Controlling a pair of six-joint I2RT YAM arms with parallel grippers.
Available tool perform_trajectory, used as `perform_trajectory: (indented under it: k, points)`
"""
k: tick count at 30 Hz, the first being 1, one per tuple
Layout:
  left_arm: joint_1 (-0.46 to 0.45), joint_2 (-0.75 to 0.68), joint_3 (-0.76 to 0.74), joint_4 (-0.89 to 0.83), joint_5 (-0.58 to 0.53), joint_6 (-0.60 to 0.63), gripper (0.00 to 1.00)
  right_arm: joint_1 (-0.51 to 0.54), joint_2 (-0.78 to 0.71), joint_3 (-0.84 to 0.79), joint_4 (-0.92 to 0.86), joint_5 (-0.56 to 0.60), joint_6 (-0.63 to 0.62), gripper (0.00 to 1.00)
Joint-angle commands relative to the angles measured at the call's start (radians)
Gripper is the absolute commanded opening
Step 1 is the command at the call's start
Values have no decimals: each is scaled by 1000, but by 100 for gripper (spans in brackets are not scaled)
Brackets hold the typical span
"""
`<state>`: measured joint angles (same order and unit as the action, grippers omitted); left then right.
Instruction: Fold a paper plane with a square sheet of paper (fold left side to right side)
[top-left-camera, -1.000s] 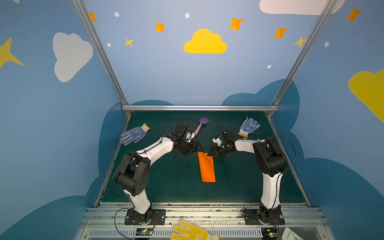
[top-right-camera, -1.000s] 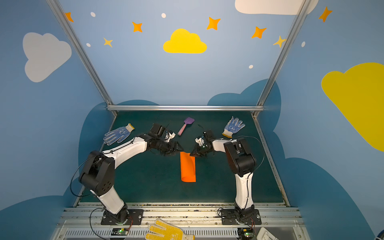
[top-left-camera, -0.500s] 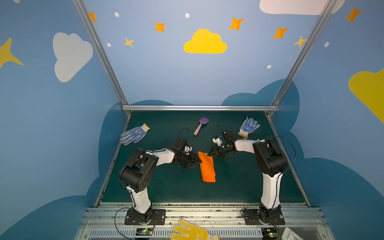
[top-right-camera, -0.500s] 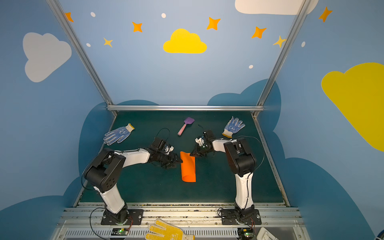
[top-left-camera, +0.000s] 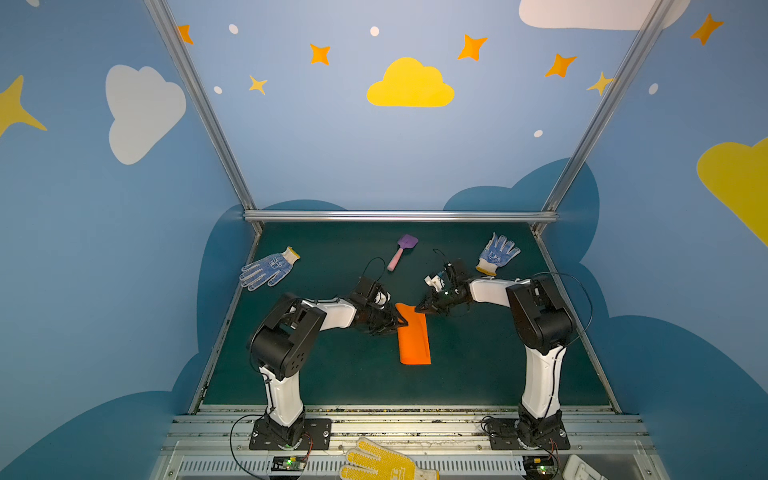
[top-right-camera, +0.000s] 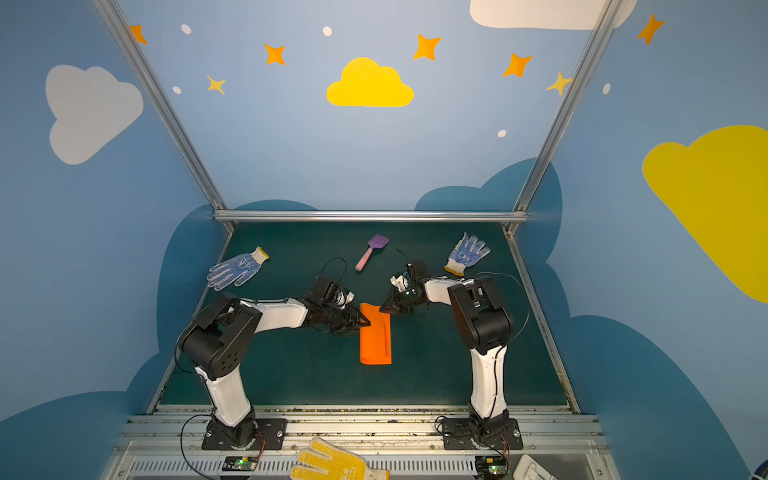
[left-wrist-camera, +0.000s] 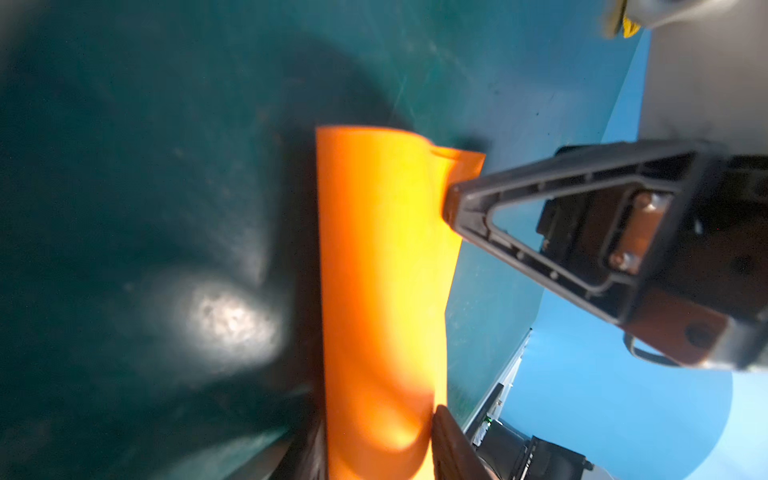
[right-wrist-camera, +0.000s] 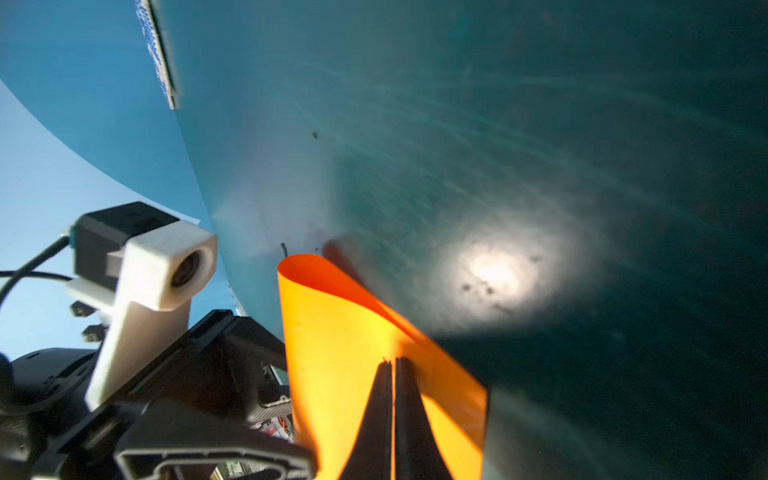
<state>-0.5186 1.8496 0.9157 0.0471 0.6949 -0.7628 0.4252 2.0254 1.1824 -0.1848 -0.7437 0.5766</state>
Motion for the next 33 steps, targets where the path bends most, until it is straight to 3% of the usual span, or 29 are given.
perform_trajectory:
  k: [1,7,13,33]
  points:
    - [-4,7,23,-35,-32,18,41,-19,-126,-19,-6,-11,12,0]
    - [-14,-13,28,-66,-65,38,42,-74,-228,-159,-6,53,22,0]
    - [-33,-28,72,-167,-118,102,44,-74,-227,-260,33,60,28,0]
    - [-106,-19,162,-332,-304,169,57,-25,-132,-306,115,57,52,0]
